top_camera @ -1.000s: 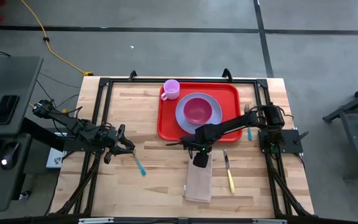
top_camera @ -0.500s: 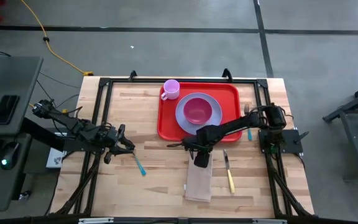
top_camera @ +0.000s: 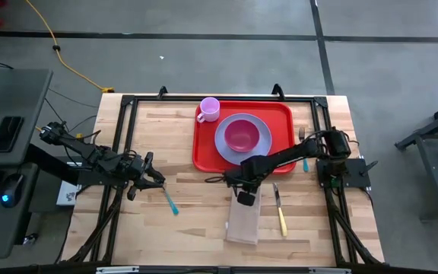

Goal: Set up tray
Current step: Put the white napkin to the right of the blue plate on the red serving tray

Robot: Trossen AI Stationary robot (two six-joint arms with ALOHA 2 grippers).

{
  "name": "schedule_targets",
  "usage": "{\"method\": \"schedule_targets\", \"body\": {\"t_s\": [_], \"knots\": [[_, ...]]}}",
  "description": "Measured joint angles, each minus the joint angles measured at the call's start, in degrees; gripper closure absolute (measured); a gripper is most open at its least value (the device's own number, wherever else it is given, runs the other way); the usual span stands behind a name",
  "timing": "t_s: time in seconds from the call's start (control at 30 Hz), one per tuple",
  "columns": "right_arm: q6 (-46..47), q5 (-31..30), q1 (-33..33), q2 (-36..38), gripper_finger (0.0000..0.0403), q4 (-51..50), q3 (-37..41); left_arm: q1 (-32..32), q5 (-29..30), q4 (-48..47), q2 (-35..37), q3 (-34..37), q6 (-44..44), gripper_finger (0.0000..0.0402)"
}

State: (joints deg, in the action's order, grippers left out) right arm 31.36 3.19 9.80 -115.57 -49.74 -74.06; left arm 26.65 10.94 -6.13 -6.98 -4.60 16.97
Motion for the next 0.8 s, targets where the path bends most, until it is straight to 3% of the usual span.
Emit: {"method": "schedule_targets", "body": {"t_s": [0.13,0.53,0.8], "knots": [[0.13,0.21,0.07,-0.02,0.0397,-0.96,0.02,-0.01,0.00,0.00,0.00,0.00,0.00,0.0236],[4.73,0.95,1.61,3.66,0.0402,-3.03,0.43,-0.02,0.00,0.04,0.02,0.00,0.00,0.0236],[9.03,-2.34,3.75,8.91,0.0402,-5.61,0.20,-0.01,0.00,0.04,0.00,0.00,-0.17,0.0236]]}}
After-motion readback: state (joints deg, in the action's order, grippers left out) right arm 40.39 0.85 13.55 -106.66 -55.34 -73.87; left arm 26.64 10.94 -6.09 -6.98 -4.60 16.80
